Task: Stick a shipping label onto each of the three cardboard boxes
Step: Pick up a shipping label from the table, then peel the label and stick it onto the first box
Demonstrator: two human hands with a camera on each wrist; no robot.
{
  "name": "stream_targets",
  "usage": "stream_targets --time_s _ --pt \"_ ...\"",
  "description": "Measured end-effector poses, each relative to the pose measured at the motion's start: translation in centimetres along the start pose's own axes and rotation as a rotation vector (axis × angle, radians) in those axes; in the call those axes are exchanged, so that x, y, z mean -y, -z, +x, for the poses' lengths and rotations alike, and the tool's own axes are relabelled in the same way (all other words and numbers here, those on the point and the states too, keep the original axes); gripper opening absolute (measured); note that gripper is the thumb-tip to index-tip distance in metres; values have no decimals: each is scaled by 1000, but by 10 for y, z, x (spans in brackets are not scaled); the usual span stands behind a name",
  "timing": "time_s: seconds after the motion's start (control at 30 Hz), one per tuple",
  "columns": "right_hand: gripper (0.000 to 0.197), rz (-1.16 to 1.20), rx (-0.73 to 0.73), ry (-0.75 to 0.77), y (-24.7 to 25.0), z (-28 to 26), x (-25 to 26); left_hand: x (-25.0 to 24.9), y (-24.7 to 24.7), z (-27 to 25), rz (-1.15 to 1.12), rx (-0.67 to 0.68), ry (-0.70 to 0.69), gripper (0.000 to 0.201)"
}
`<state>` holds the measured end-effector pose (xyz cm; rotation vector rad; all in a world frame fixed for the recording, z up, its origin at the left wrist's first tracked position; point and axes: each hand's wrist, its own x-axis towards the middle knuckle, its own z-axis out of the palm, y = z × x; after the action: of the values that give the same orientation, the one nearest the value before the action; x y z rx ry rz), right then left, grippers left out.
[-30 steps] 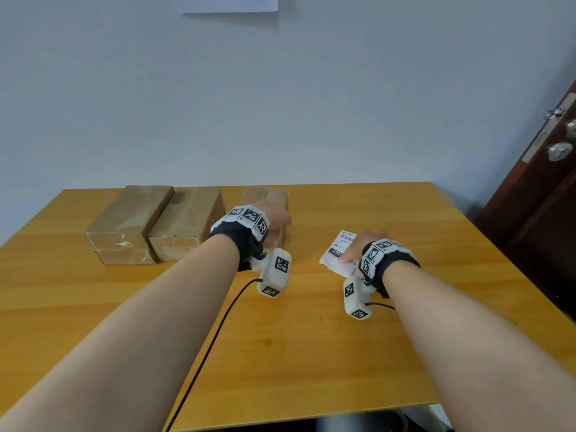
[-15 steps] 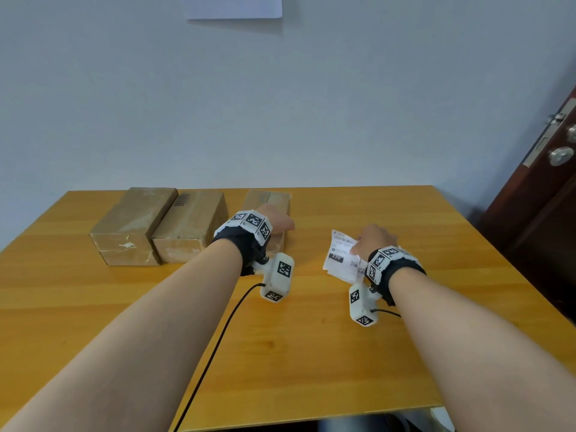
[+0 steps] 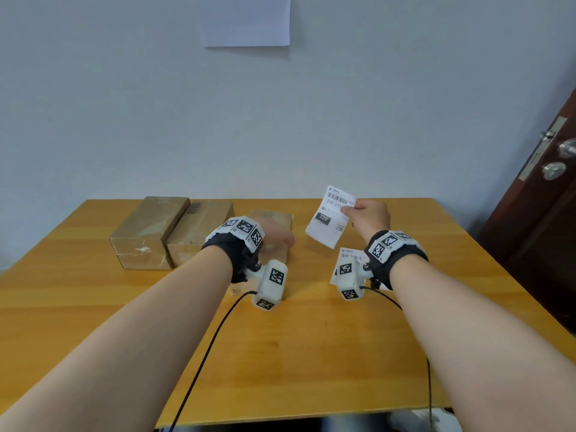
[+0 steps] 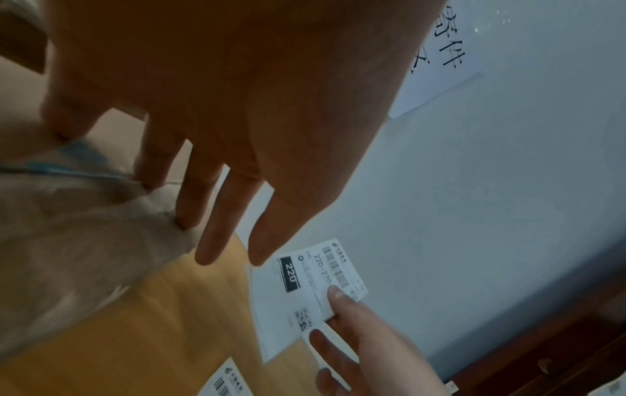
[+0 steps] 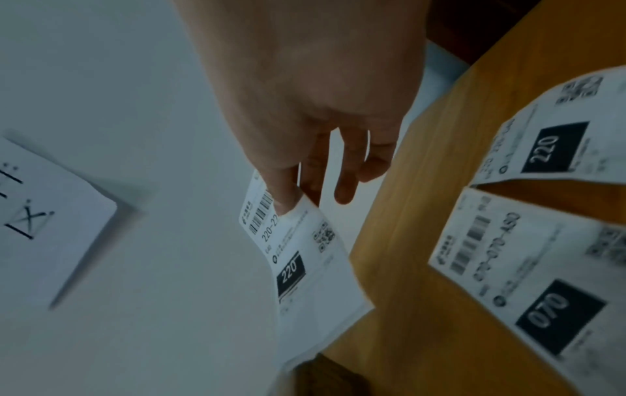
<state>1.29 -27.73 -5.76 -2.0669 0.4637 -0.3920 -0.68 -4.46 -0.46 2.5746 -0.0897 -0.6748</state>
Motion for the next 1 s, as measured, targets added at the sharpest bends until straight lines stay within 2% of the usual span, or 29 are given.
stream_targets --time_s 0.07,0.17,0.27,0.43,0.53,0.63,0.67,0.77,0.83,0.93,1.0 --pt "15 76 34 1 -4 -4 13 0 4 -10 -46 61 -45 34" --pt "9 148 126 11 -9 -12 34 4 10 -16 -259 123 -45 40" --pt "15 186 274 5 -13 -20 50 11 17 -12 -461 34 -71 49" --pt "27 265 466 20 -20 -28 65 20 24 -3 -634 -179 -166 22" --pt "26 319 446 40 -17 -32 73 26 27 0 -655 -232 -182 13" --pt "24 343 397 77 -14 -33 79 30 34 3 -634 -239 -190 12" --pt "22 333 370 91 -13 -32 80 30 36 5 -630 -285 -188 14" --pt "10 318 260 146 -13 -33 88 27 42 9 -611 -539 -222 20" --pt "5 346 242 175 -15 -36 96 19 44 5 -673 -491 -310 14" --pt "9 374 292 226 -17 -40 106 5 43 -4 -796 -335 -395 23" --pt "11 356 332 279 -19 -42 110 -1 43 -6 -844 -330 -427 25"
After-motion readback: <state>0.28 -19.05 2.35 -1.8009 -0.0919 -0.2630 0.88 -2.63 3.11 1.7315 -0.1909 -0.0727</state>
